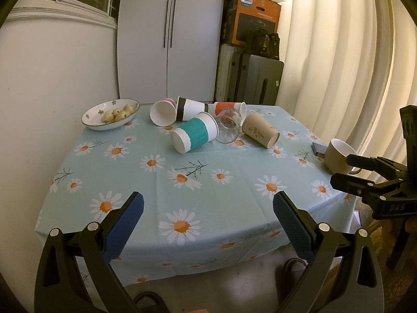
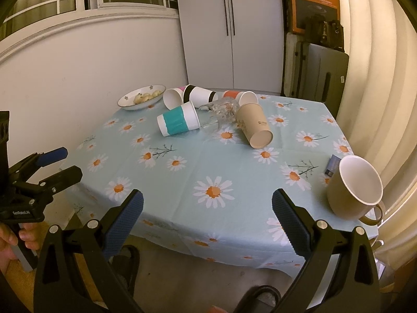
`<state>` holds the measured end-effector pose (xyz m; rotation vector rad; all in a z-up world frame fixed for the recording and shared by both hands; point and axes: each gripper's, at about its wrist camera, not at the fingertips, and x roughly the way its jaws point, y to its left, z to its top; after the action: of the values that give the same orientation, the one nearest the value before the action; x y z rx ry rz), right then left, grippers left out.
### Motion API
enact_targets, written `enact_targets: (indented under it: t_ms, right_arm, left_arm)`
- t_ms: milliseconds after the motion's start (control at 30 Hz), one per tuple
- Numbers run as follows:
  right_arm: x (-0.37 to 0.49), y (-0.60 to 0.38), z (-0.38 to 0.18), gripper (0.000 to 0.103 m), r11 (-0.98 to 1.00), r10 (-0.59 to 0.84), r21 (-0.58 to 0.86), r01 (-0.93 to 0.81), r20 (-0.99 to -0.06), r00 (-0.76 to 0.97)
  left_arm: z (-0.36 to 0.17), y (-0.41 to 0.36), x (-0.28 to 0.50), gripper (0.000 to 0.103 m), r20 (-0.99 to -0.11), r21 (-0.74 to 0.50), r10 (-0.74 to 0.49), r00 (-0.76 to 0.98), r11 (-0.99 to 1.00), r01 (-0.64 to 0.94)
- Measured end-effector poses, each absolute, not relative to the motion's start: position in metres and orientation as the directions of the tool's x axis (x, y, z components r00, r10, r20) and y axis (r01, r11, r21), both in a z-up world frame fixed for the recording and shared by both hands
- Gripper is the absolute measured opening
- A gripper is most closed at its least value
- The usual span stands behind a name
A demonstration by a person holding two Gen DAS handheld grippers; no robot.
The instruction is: Flip cup upright
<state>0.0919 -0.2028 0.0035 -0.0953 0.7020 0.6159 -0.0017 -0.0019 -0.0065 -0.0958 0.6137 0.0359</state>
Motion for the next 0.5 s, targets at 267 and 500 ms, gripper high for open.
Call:
enact_targets:
  t_ms: [267, 500]
  right_arm:
    - [0.0905, -0.2022, 0.0040, 0.098, 0.822, 0.495, 0.118, -0.557, -0.633, 0.595]
    - [0.0906, -0.2000, 0.0051, 0.098, 0.820, 0.492, 0.112, -0.561, -0.639, 0.591]
  left_arm:
    - [-0.0055, -0.0040, -0.0022, 0.097, -0.578, -0.076, 0.004, 0.816, 0.995, -0.059]
    - [-0.0052, -0.0038, -0.0015, 0.097, -0.579, -0.075, 0.004, 0.816, 0.995, -0.058]
